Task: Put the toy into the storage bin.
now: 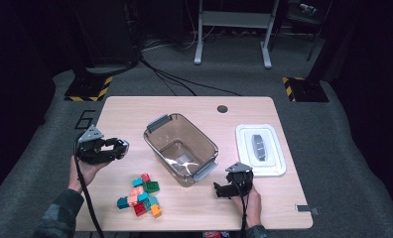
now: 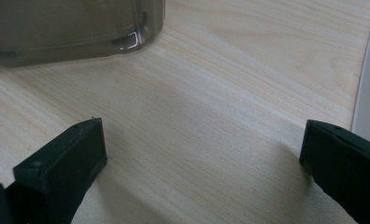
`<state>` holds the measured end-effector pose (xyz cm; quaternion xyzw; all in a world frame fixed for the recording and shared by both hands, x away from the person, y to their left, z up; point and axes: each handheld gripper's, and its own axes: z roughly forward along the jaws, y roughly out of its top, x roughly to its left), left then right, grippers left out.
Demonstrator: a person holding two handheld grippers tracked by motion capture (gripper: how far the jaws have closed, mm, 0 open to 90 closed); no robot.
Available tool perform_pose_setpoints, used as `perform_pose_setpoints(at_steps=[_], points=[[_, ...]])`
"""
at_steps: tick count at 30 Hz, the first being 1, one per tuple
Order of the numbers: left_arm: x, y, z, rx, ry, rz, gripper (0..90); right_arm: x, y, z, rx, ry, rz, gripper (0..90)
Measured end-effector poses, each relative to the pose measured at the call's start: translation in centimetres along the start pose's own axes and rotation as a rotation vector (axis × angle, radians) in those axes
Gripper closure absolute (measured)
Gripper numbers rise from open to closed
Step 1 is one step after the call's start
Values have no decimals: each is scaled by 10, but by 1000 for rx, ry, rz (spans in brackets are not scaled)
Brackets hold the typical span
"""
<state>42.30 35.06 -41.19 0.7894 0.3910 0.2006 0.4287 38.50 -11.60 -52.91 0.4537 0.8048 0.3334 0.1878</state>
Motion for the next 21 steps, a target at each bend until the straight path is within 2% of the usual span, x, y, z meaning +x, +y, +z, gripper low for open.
perform_pose_setpoints(at_steps=[12, 21], points=[[-3, 31, 2, -32, -13, 22, 481, 0, 0, 0, -2, -3, 3, 0], [-11, 49, 9, -48, -23, 44, 481, 0, 0, 0, 0, 1, -2, 0]])
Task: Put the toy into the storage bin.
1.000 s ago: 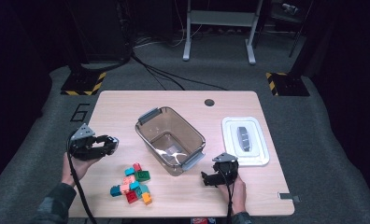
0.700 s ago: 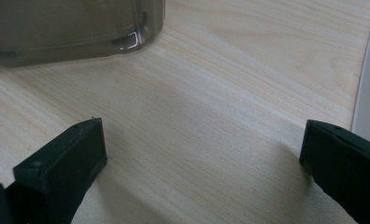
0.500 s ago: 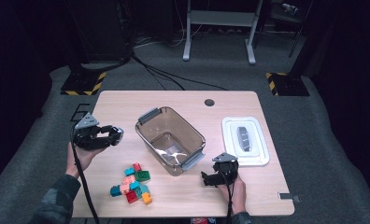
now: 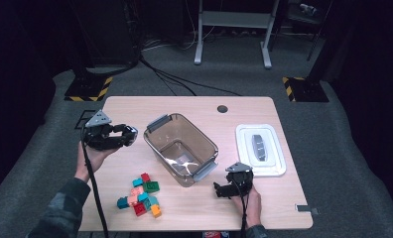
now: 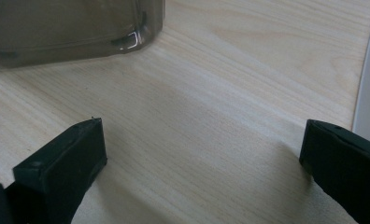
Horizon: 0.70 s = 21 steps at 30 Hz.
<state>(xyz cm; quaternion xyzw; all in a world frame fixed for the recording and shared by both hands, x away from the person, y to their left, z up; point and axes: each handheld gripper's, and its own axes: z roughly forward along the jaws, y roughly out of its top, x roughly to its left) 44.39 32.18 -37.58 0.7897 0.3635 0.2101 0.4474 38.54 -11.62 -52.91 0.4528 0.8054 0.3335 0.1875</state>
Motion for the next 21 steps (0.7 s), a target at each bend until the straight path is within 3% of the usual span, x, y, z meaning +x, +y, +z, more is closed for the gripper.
perform_pose_setpoints(at_steps=[21], points=[[-22, 32, 33, -10, -52, 33, 480, 0, 0, 0, -2, -3, 5, 0]])
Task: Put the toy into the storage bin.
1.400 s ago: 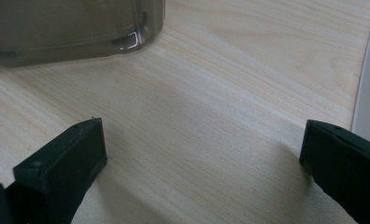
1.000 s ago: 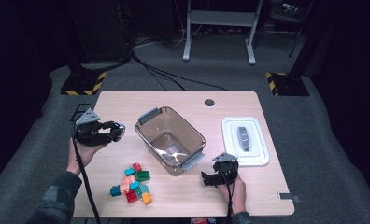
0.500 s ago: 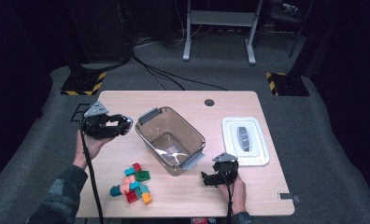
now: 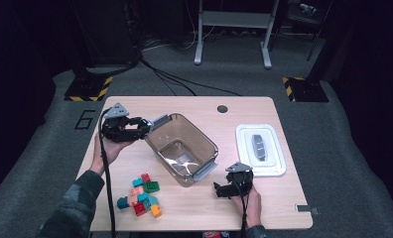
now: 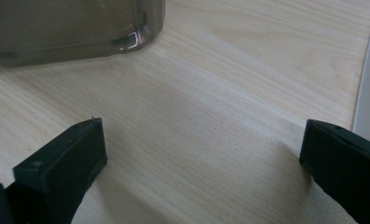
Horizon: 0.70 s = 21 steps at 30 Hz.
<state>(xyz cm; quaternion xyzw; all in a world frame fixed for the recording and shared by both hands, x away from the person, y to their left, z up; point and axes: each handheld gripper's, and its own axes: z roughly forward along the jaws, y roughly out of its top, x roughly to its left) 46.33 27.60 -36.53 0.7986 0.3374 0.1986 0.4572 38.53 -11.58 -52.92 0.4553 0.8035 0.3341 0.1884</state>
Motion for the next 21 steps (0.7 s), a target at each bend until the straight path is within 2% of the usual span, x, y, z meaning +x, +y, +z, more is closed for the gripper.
perform_pose_setpoints(at_steps=[10, 21], points=[[-15, 3, 24, 25, -43, 17, 480, 0, 0, 0, 0, 1, -5, 0], [-22, -4, 35, 60, -59, 28, 479, 0, 0, -1, 2, 4, -5, 0]])
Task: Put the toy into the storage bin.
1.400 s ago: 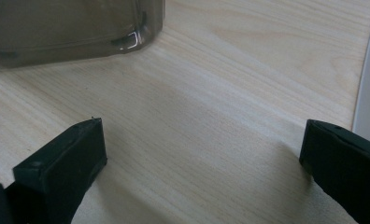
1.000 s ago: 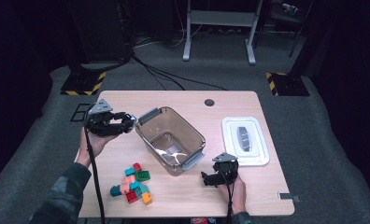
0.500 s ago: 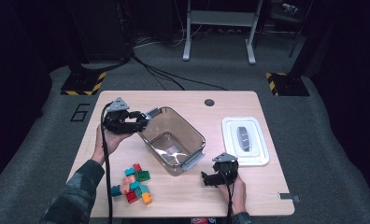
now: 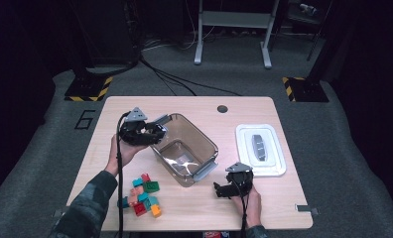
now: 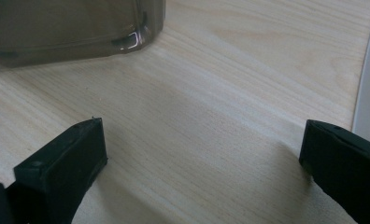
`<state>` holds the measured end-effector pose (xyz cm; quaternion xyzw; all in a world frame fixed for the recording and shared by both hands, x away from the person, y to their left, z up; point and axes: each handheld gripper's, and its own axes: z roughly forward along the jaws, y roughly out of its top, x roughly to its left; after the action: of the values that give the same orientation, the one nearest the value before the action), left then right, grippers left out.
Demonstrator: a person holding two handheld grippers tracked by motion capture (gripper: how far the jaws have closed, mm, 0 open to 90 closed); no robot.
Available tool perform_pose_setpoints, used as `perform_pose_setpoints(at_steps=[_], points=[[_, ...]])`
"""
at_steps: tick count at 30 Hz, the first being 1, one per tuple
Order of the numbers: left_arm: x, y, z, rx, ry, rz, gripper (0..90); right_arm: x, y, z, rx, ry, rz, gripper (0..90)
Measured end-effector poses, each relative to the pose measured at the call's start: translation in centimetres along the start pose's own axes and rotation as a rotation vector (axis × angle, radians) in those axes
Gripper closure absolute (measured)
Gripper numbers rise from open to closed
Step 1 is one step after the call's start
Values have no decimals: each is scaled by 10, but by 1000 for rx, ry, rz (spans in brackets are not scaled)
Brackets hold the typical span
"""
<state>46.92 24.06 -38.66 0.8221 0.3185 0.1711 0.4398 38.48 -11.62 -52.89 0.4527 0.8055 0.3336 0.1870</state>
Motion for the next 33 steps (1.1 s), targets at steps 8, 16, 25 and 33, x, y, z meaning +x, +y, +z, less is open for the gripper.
perform_pose_setpoints(at_steps=[8, 16, 25, 33], points=[[1, -9, -4, 25, -15, -2, 478, 0, 0, 0, 0, -1, 0, 0], [0, -16, -5, 74, -14, 9, 477, 0, 0, 0, 1, -1, 4, 0], [0, -20, -3, 84, -15, 6, 470, 0, 0, 0, -2, -2, -1, 0], [3, -20, -19, 24, -20, -16, 246, 0, 0, 0, -2, 0, 1, 1]])
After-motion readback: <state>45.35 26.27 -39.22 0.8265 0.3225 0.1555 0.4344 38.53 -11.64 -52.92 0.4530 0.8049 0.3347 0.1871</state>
